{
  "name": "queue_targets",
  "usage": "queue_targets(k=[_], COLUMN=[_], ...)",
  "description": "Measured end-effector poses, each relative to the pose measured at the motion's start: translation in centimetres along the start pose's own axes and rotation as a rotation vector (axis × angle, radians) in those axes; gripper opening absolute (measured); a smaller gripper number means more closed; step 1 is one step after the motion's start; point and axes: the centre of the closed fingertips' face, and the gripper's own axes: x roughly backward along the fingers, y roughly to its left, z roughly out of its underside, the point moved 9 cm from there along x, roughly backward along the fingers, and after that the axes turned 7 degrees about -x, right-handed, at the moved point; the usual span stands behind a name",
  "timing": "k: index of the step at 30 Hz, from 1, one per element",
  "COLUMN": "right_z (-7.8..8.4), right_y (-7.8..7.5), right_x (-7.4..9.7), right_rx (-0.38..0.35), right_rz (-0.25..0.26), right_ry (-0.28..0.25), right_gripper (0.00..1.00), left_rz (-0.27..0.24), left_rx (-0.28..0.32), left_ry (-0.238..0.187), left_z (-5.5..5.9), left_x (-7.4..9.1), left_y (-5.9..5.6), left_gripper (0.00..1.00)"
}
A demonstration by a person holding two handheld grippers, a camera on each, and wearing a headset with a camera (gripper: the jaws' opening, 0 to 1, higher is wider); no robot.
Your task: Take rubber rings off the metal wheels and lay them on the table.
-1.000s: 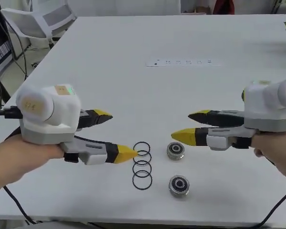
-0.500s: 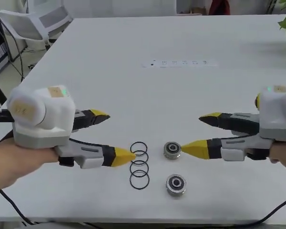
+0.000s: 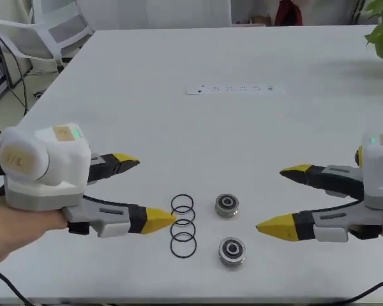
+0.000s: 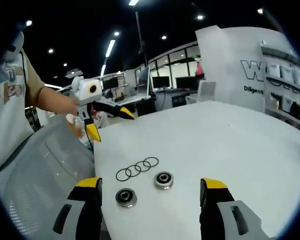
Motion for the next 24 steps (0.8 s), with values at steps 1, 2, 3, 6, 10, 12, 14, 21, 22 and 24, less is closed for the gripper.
queue_targets(k=[1,2,3,6,10,12,14,21,22,24], right_z=[0.1,0.2,0.4,0.7,1.0,1.1,1.3,1.8,1.9,2.0], right_y=[0.0,0.0,0.0,0.1,0.2,0.3,0.3,0.7,0.7,0.7], right_x=[0.1,0.2,0.4,0.7,1.0,1.1,1.2,1.2,1.2,1.2], right_rx=[0.000,0.001,0.001,0.010,0.015,0.019,0.022,0.045,0.045,0.047], right_rz=[0.001,0.002,0.003,0.009,0.012,0.014,0.015,0.017,0.017,0.022], right_ry=[0.000,0.004,0.008,0.016,0.022,0.025,0.029,0.048,0.050,0.054], right_gripper=[0.81,0.81,0.81,0.82,0.82,0.82,0.82,0.83,0.83,0.83], left_rz=[0.000,0.001,0.001,0.002,0.007,0.008,0.010,0.007,0.007,0.009], left_rx=[-0.002,-0.004,-0.004,-0.010,-0.023,-0.025,-0.023,-0.034,-0.038,-0.043], left_ry=[0.000,-0.001,-0.001,-0.001,0.006,0.008,0.006,0.017,0.020,0.024], left_z=[0.0,0.0,0.0,0.0,0.1,0.2,0.2,0.6,0.7,0.8], left_x=[0.0,0.1,0.1,0.2,0.3,0.3,0.4,0.7,0.7,0.7], left_y=[0.0,-0.1,-0.1,-0.4,-0.7,-0.8,-0.9,-1.2,-1.3,-1.4], left_gripper=[0.77,0.77,0.77,0.78,0.79,0.79,0.79,0.80,0.80,0.80])
